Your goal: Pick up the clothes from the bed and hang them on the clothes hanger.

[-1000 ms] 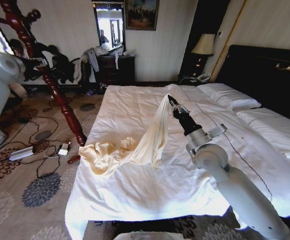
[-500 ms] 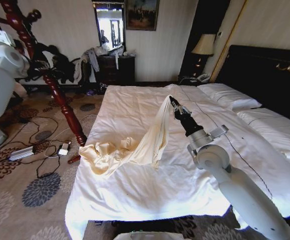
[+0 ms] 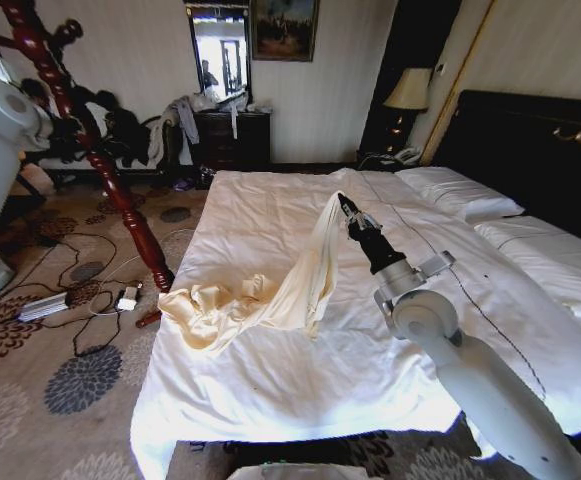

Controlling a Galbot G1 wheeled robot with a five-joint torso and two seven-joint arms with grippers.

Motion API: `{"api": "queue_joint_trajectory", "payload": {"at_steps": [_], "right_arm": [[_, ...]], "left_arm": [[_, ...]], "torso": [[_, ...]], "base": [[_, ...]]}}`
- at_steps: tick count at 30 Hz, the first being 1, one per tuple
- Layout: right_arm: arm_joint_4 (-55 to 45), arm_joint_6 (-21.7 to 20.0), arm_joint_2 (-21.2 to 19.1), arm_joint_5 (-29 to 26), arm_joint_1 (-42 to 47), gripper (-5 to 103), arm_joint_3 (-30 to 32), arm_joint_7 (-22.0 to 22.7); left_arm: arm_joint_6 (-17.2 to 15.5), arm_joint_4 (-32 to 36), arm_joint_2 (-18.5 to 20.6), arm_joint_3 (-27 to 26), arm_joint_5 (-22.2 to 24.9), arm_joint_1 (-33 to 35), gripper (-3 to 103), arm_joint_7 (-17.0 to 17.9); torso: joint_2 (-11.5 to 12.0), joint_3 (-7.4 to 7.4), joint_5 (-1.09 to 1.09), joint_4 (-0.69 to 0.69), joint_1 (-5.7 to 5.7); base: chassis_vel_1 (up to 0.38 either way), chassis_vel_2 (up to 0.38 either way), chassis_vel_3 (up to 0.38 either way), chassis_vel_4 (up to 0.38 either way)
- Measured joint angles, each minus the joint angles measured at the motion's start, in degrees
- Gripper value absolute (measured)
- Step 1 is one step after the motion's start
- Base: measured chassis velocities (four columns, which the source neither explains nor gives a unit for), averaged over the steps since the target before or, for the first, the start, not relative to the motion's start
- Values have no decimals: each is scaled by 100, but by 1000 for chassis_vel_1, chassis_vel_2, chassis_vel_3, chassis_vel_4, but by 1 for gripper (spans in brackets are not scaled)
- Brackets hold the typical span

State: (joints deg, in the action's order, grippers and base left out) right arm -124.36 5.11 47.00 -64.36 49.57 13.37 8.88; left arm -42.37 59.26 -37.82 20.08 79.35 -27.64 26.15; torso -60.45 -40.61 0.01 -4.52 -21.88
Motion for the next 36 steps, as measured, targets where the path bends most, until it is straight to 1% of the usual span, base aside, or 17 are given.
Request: {"api": "queue_joint_trajectory", "payload": {"at_steps": [6,9,14,16,19,21,23,24,26,28,29,30,31,33,34,35,36], "right_arm": [[-27,11,-28,1,0,0,24,20],[-33,12,-31,4,-1,0,27,25],[-39,13,-24,36,6,0,23,32],[-61,13,-21,64,21,0,19,38],[-66,13,-34,107,65,0,35,43],[-66,16,-42,109,83,0,45,48],[-59,18,-48,103,115,0,64,98],[-59,18,-48,103,115,0,64,98],[-31,-20,-41,52,122,0,78,209],[42,-165,-26,-38,133,0,104,495],[68,-230,-25,-79,146,0,119,606],[68,-230,-25,-79,146,0,119,606],[89,-274,-26,-117,157,0,127,694],[134,-324,-32,-183,197,0,148,808],[138,-326,-41,-194,312,0,250,824],[77,-321,-68,-185,483,0,429,824],[77,-321,-68,-185,483,0,429,824]], "left_arm": [[9,442,185,-126,482,15,18,283],[17,756,296,-208,655,10,18,232],[23,1288,427,-285,996,-1,18,305],[23,1677,487,-345,1216,-1,18,435],[39,2095,589,-424,1510,1,18,608],[89,2228,642,-445,1598,14,18,557],[313,2532,793,-560,1718,132,18,226],[313,2532,793,-560,1718,132,18,226],[498,2851,948,-777,1847,391,18,-69],[649,3539,1269,-1452,2287,1095,18,-235],[702,3927,1454,-1798,2440,1509,18,-297],[702,3927,1454,-1798,2440,1509,18,-297],[747,4267,1620,-2058,2523,1901,18,-373],[906,5001,2056,-2550,2561,2880,18,-612],[1118,5528,2315,-2742,2518,3585,18,-733],[1233,5767,2353,-2748,2439,3936,18,-774],[1233,5767,2353,-2748,2439,3936,18,-774]], "torso": [[0,0,-3,9,0],[0,0,-2,11,1],[0,0,-2,7,1],[0,0,0,4,1],[0,0,-1,6,0],[0,0,-1,7,0],[0,1,-1,5,1],[0,1,-1,5,1],[-1,1,1,5,1],[0,0,-4,3,-1],[0,0,-1,5,-1],[0,0,-1,5,-1],[-1,1,0,10,0],[-1,1,-5,10,3],[-1,2,0,15,3],[-1,1,2,17,2],[-1,1,2,17,2]], "base": [[0,0,0,0],[0,0,0,0],[0,0,0,0],[0,0,0,0],[0,0,0,0],[0,0,0,0],[0,0,0,0],[0,0,0,0],[0,0,0,0],[0,0,0,0],[0,0,0,0],[0,0,0,0],[0,0,0,0],[0,0,0,0],[0,0,0,0],[0,0,0,0],[0,0,0,0]]}}
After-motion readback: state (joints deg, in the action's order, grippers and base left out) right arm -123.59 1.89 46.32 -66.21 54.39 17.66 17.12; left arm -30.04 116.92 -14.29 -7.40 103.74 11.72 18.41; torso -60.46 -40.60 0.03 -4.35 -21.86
